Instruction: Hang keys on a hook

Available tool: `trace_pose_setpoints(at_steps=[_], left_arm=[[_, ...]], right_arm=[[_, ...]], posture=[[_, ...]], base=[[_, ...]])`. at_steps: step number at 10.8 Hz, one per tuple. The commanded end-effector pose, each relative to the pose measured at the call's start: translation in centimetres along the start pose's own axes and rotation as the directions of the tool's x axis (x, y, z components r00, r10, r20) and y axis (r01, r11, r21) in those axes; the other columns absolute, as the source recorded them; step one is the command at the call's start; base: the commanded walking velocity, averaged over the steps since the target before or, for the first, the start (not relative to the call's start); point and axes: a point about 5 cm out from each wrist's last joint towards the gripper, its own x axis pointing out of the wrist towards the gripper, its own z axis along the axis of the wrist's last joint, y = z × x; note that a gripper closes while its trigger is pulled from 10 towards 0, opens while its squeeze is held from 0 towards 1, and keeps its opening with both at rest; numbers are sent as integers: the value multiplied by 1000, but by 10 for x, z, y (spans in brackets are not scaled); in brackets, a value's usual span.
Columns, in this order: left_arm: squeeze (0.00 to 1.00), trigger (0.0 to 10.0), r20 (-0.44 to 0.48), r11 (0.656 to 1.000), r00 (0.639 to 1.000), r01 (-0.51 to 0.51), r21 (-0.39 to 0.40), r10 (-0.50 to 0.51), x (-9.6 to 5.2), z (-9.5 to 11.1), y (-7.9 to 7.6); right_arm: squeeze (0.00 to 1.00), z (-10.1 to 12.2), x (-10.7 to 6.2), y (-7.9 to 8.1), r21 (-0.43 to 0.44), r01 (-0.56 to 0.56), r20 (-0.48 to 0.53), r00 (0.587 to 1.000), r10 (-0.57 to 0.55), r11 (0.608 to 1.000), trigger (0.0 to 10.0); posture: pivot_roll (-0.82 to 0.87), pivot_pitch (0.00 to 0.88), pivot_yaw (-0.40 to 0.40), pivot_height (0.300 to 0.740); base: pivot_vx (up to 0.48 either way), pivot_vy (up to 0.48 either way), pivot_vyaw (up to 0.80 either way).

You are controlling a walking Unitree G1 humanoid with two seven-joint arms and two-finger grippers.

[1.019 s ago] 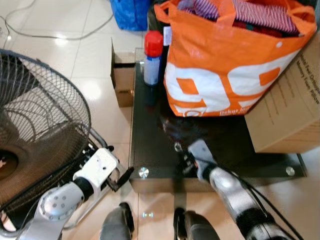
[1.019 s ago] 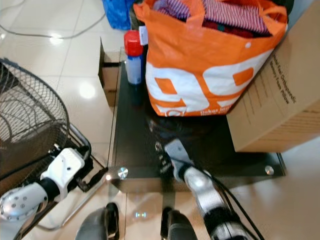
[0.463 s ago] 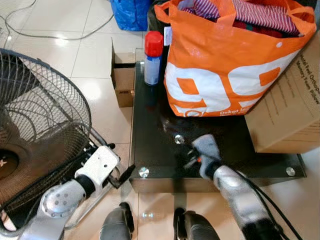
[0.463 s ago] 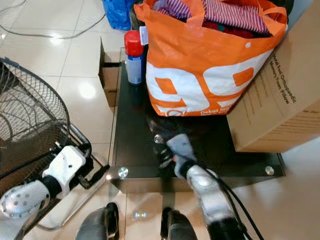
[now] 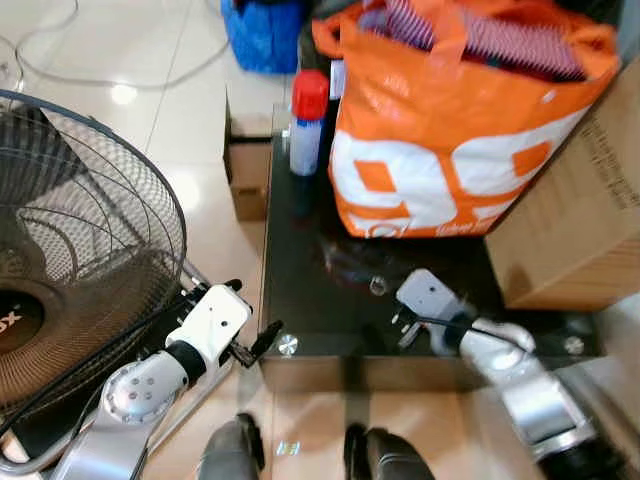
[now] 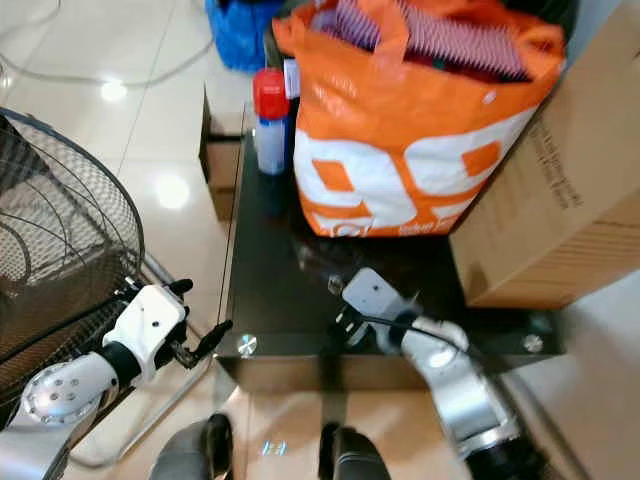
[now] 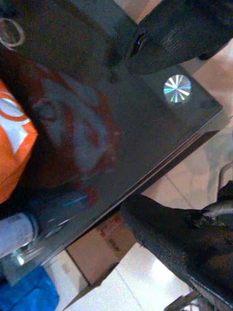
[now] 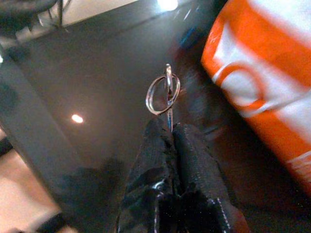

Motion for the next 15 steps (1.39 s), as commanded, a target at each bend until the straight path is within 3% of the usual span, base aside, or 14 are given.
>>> trace_pose_setpoints(at_steps=[1, 2, 3, 5, 6, 7, 8, 10, 11, 12, 14, 15], left_arm=[[0, 10000, 4, 1000, 1000, 4, 4, -4, 2, -1, -3], [0, 10000, 10, 1000, 1000, -14, 1, 14, 6, -1, -1], [0, 10000, 17, 1000, 1000, -26, 0, 26, 10, -1, -1], [0, 10000, 27, 999, 998, -50, 0, 50, 17, -3, 0], [0, 10000, 30, 998, 998, -59, 8, 59, 20, -3, 2], [0, 10000, 38, 998, 997, -65, 7, 65, 23, -2, 3], [0, 10000, 40, 998, 997, -66, 10, 66, 24, -3, 3], [0, 10000, 45, 998, 997, -64, 15, 64, 25, -3, 0], [0, 10000, 46, 998, 997, -63, 18, 62, 26, -4, 0], [0, 10000, 48, 998, 997, -63, 19, 62, 27, -4, 1], [0, 10000, 53, 998, 997, -63, 23, 62, 29, -3, 1], [0, 10000, 54, 998, 997, -60, 23, 59, 29, -3, 0]], right_arm=[[0, 14, -2, 0, -16, -16, 54, 998, 16, 1000, 0], [0, 23, -2, -7, -15, 32, 68, 997, -31, 999, 0], [0, 13, -2, -7, -296, 4, -14, 1000, -9, 955, 0], [0, 13, 0, -5, -309, 21, -18, 999, -28, 951, 0], [0, 15, 3, -1, -200, 14, -3, 1000, -15, 980, 0], [0, 10, 7, -3, -192, 60, -21, 998, -65, 980, 0], [0, -1, 8, -1, -402, 5, -78, 996, -40, 916, 0], [0, -8, 10, 8, -404, -46, -107, 994, 3, 914, 0], [0, -12, 12, 18, -252, -80, -98, 994, 56, 964, 0], [0, -21, 14, 15, -343, -36, -157, 987, -20, 939, 0], [0, -17, 15, 5, -403, -9, -151, 987, -56, 915, 0], [0, -17, 17, 7, -316, 2, -138, 989, -48, 949, 0]], posture=[[27, 97, -89, 740], [22, 59, -100, 740], [21, 36, -103, 740], [17, 0, -109, 740], [20, 0, -111, 740], [19, 0, -110, 740], [23, 0, -112, 740], [24, 0, -111, 740], [22, 0, -110, 740], [25, 0, -109, 740], [23, 0, -107, 740], [22, 0, -105, 740]], base=[[0, 0, 0], [0, 0, 0], [0, 0, 0], [0, 0, 0], [0, 0, 0], [0, 0, 0], [0, 0, 0], [0, 0, 0], [0, 0, 0], [0, 0, 0], [0, 0, 0], [0, 0, 0]])
